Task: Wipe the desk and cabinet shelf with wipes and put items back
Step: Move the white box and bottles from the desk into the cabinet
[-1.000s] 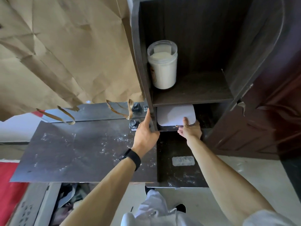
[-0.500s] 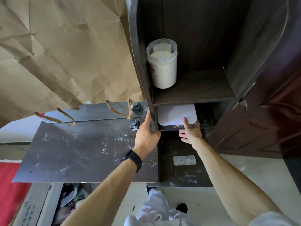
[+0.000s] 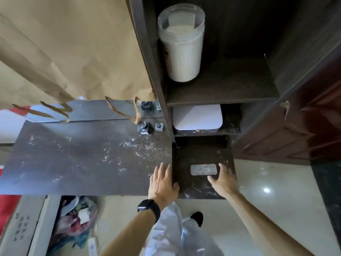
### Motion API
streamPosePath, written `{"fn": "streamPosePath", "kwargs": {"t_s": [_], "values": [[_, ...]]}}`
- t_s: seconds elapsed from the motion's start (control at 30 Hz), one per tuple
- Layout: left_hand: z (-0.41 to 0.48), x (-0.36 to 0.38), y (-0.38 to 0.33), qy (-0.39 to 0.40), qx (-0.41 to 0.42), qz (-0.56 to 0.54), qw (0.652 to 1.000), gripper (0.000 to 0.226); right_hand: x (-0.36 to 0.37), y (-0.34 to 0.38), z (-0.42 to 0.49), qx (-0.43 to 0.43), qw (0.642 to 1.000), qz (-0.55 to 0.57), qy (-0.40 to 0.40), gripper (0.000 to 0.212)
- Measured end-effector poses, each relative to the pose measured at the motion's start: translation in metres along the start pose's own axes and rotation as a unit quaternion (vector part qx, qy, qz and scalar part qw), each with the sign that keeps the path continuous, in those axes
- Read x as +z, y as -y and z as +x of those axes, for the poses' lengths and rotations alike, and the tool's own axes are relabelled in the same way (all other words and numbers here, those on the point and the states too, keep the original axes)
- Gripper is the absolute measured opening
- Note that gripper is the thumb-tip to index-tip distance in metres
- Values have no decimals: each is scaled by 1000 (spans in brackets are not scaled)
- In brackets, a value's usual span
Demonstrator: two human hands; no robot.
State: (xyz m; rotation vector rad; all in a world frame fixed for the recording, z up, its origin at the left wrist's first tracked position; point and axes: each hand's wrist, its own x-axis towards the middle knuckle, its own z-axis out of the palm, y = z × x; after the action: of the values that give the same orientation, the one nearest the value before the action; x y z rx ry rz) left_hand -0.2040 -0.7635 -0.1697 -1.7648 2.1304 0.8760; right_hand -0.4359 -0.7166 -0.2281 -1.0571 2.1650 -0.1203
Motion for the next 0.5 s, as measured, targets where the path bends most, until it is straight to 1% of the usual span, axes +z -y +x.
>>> {"fn": "streamPosePath", "kwargs": {"t_s": [0.03,0.1,0.2,0.3,0.4,0.5], "values": [[-3,10,3,13,-10,20,1000,78,7,-6,2,-12,998,-60,12,74],[-7,29,10,18,-18,59,998,81,20,-12,16,-42,989,-136,28,72],[-9,48,21,-8,-14,99,995,82,37,-10,45,-83,974,-207,50,78],[-7,57,25,-53,-16,92,994,80,53,-7,68,-129,953,-268,54,83],[-3,62,24,-91,-12,84,992,76,64,-9,80,-179,931,-316,31,73],[-1,62,24,-94,-17,79,992,75,66,-8,79,-219,904,-367,18,57]]}}
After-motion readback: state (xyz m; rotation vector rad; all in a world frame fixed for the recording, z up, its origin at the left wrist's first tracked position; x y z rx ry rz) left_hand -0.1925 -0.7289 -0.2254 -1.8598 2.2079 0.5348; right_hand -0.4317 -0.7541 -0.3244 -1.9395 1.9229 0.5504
